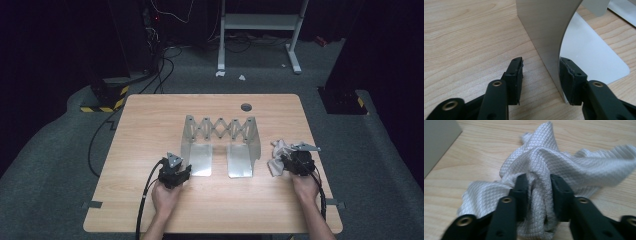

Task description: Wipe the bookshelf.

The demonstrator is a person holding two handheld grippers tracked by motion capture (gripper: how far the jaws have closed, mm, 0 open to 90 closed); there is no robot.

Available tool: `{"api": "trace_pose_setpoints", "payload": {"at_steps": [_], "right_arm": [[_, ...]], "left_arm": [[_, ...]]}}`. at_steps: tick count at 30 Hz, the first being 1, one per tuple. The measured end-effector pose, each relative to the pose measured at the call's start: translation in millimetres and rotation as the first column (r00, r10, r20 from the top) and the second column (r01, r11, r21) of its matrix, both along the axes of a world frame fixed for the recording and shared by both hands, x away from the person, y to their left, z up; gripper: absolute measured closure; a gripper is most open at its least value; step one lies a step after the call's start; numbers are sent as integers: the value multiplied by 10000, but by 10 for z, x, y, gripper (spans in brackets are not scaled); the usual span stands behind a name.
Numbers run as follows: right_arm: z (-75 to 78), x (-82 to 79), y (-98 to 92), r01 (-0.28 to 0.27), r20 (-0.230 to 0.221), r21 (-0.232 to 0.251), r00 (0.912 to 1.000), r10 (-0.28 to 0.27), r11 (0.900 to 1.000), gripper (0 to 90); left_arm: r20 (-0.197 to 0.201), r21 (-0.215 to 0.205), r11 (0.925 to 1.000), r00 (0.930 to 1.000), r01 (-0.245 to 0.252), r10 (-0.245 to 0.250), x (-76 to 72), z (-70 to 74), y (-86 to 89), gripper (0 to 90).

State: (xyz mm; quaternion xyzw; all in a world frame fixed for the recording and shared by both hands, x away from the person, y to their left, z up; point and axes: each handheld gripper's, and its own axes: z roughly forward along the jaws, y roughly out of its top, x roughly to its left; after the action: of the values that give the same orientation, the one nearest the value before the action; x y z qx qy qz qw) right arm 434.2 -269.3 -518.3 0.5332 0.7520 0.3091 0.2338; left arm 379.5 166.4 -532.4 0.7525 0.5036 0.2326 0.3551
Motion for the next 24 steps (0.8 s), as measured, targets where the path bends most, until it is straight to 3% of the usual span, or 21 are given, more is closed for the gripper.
{"api": "trace_pose_setpoints", "payload": {"at_steps": [3, 8, 16, 24], "right_arm": [[13, -31, 43, -360, 6, 114, 9994, 360, 9993, 806], [56, -82, 173, -969, 105, 567, 9953, 965, 9937, 833], [92, -130, 419, -1946, 111, 1219, 9808, 1948, 9733, 838], [25, -127, 598, -2322, -192, 1062, 9717, 2355, 9668, 838]], "left_arm": [[-15, -37, 10000, 10000, 69, -69, 2, 1, 2, 582], [-13, -86, 9999, 9999, 144, -144, 4, 0, -3, 608], [12, -84, 9997, 9997, 241, -241, 5, 0, -7, 636], [-57, -177, 9993, 9994, 342, -343, 19, 2, -8, 669]]}}
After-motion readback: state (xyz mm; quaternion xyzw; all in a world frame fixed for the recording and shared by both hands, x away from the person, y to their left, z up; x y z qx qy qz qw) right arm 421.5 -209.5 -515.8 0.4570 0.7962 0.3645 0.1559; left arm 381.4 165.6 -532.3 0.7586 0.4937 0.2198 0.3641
